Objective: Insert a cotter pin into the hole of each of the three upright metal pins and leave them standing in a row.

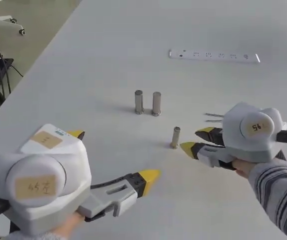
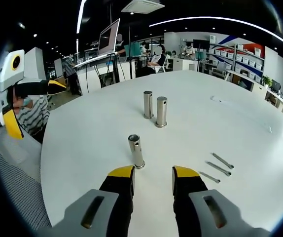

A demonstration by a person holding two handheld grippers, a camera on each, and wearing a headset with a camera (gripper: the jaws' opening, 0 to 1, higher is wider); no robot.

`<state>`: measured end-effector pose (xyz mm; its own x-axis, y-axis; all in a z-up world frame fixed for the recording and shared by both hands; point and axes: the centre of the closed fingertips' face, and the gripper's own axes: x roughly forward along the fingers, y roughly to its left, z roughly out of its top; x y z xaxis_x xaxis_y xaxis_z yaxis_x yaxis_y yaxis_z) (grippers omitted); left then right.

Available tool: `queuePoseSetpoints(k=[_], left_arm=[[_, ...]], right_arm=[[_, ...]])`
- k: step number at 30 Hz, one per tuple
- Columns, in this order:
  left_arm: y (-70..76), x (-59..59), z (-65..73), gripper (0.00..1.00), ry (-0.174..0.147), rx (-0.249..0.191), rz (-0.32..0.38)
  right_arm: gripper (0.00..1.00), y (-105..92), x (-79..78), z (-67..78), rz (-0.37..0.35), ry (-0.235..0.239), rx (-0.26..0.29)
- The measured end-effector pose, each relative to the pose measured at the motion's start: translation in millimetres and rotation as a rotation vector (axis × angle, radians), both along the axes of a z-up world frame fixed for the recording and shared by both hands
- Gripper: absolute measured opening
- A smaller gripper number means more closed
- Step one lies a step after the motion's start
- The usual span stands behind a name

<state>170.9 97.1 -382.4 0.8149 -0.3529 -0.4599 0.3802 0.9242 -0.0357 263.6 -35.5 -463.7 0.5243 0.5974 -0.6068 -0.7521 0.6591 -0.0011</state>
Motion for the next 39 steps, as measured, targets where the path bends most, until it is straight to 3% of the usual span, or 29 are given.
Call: queuePoseSetpoints(k=[4, 8, 16, 21, 26, 33, 39], left_arm=[[0.9, 0.8, -0.2, 0.93, 0.0, 0.012, -0.001], [0.6, 1.6, 0.8, 0.93, -0.004, 0.01, 0.0], [-0.8, 1.5, 0.8, 0.94, -0.003, 0.008, -0.011], [-1.6, 2.6, -1.0, 0.95, 0.014, -0.032, -0.01], [-1.2, 4.7, -1.3, 0.98, 0.015, -0.03, -0.02], [-1.5, 7.6, -1.8, 0.99, 0.019, -0.026, -0.047], [-2.6, 10.1, 0.1, 0.99, 0.019, -0.033, -0.061]], right_arm=[[0.26, -17.0, 4.4, 0.8, 0.0, 0.026, -0.036], [0.27, -34.4, 8.4, -2.4, 0.007, 0.08, -0.106], [0.27, -50.3, 21.5, -1.5, 0.037, 0.137, -0.156], [0.27, -54.9, 27.3, -5.2, 0.083, 0.169, -0.202], [0.26, -57.3, 37.1, -7.4, 0.118, 0.194, -0.229], [0.22, -61.5, 48.5, -13.7, 0.192, 0.215, -0.307], [0.2, -58.8, 48.0, -19.0, 0.243, 0.244, -0.336]])
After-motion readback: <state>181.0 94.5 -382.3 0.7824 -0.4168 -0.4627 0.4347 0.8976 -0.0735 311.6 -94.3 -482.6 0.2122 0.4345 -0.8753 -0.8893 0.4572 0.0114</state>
